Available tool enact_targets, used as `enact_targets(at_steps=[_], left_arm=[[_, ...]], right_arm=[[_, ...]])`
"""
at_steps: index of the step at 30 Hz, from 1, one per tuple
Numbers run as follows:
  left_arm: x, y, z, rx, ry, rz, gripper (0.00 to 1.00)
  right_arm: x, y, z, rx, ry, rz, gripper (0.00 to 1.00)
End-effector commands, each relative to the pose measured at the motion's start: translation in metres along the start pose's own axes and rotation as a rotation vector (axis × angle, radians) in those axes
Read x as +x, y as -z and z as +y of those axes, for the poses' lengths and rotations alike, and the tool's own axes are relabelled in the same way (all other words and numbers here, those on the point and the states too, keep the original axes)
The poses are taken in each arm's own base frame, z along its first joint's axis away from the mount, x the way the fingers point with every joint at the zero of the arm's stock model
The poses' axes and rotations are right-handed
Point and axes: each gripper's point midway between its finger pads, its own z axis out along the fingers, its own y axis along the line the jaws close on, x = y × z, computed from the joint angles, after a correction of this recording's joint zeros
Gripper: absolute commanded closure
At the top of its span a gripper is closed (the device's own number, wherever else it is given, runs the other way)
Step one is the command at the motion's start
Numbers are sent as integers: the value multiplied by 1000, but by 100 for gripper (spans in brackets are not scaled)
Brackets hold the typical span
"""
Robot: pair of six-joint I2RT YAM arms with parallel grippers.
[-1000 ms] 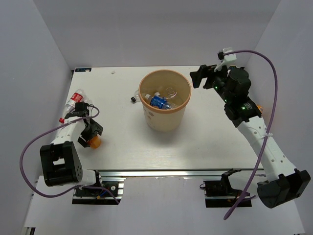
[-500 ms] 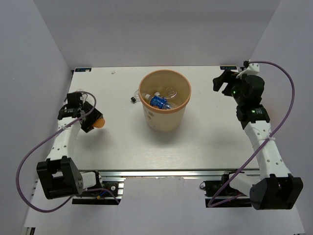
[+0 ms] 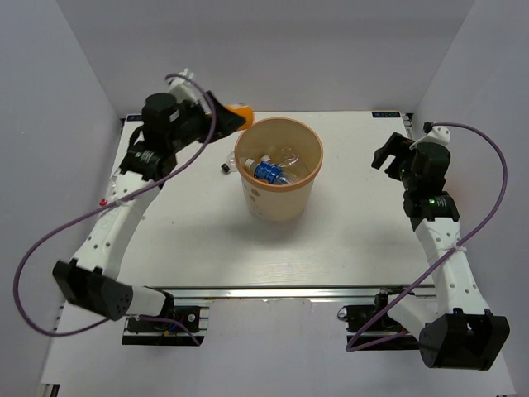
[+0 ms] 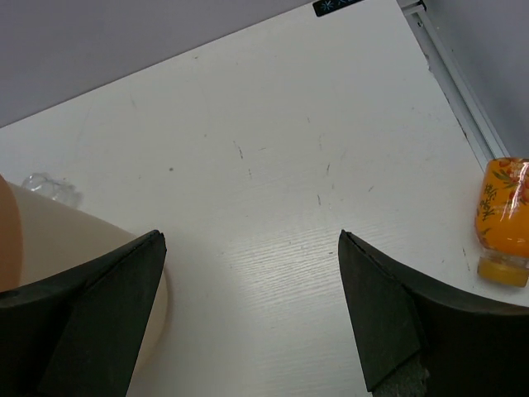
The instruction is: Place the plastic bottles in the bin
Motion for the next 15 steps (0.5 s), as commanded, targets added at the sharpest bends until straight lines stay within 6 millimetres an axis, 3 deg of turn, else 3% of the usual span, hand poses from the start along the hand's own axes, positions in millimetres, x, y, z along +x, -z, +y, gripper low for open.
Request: enact_targets(at_steps=[1,2,3,4,5,7,15], left_arm=[[26,-39,-37,141,-97,110,50],[19,-43,-50,158,-119,107,48],[33,-62,-39,121,-147,148,47],[45,-66,-42,109,-161,186,42],[41,-69,-45,105,-173,179,20],[46,-78,-41,98,-178,195,5],[15,-82,-66,133,-259,182,2]], right_arm=[[0,3,-8,41,-8,-5,11],[1,4,-9,49,-4,-1,11],[1,4,-12,64,4,1,11],[3,5,-20,102,16,6,11],[4,5,-25,128,21,13,11],[3,7,-43,236,32,13,11],[-20,7,-80,405,87,3,11]])
